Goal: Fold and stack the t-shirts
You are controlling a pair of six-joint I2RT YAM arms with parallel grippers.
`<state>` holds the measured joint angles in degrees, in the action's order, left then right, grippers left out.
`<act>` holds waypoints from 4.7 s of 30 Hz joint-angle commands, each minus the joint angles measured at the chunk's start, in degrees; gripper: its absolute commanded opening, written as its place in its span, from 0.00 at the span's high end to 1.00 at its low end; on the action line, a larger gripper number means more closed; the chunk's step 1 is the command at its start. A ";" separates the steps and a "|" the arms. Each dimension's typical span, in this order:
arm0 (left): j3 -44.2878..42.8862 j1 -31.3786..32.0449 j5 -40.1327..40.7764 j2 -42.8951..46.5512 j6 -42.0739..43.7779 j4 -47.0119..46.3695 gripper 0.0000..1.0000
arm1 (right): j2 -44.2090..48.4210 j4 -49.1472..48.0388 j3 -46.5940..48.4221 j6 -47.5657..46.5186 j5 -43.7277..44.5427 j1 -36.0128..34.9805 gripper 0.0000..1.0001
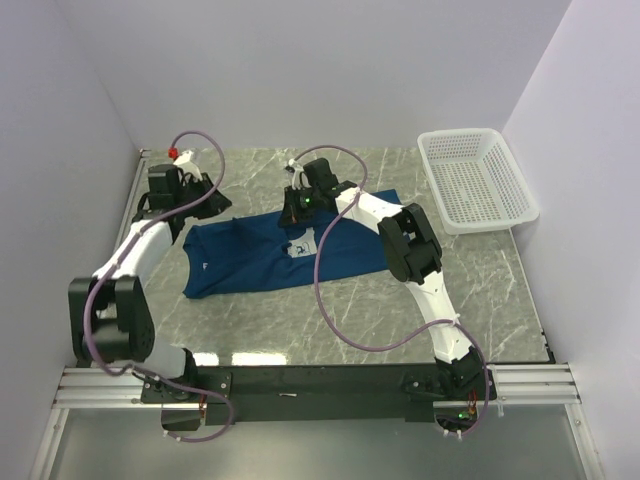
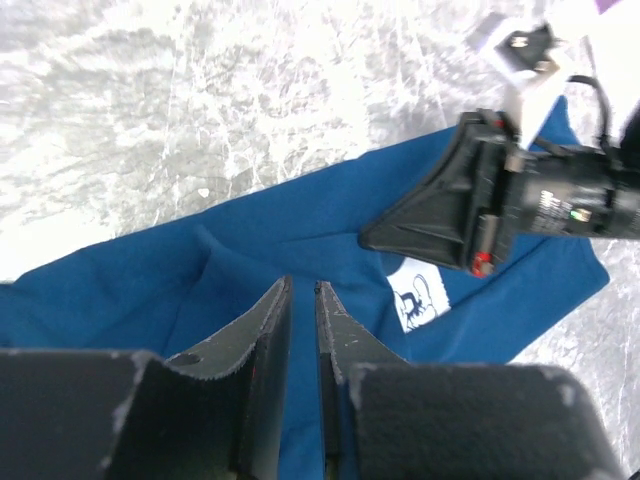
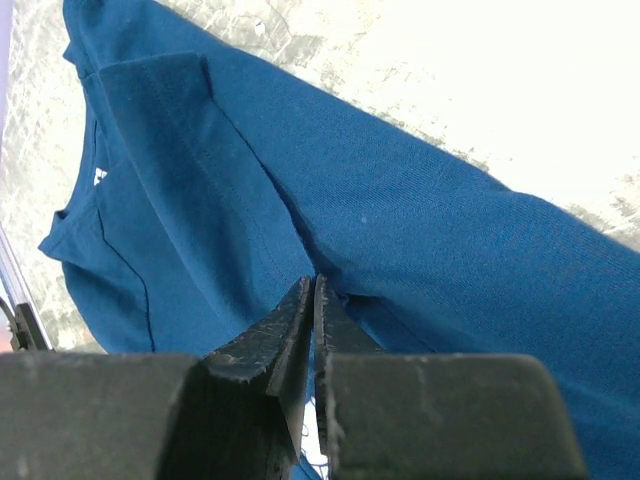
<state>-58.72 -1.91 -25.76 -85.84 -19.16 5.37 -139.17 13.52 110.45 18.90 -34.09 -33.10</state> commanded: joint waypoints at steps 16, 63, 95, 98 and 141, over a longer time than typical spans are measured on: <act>8.18 -0.99 0.09 15.88 -3.69 2.28 0.80 | 7.69 -3.85 -1.64 -0.53 -0.10 2.60 0.93; 15.30 -2.13 32.70 19.06 -34.18 36.02 0.45 | 56.73 10.21 -45.23 -42.81 -4.41 7.87 0.00; 22.77 -9.78 28.49 14.21 -35.42 27.77 0.99 | 62.02 25.16 -60.54 -93.60 11.84 20.71 0.07; 22.86 -10.22 28.22 15.61 -35.42 28.38 0.99 | 58.06 20.86 -59.65 -93.08 15.27 20.71 0.10; 21.19 -20.24 21.28 22.03 -32.43 34.80 1.00 | 47.41 13.38 -60.53 -93.95 23.01 22.47 0.95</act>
<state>-35.92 -21.63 -4.12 -65.28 -52.90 38.83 -92.18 26.63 50.48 -75.66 -11.44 -11.40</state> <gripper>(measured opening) 0.014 0.065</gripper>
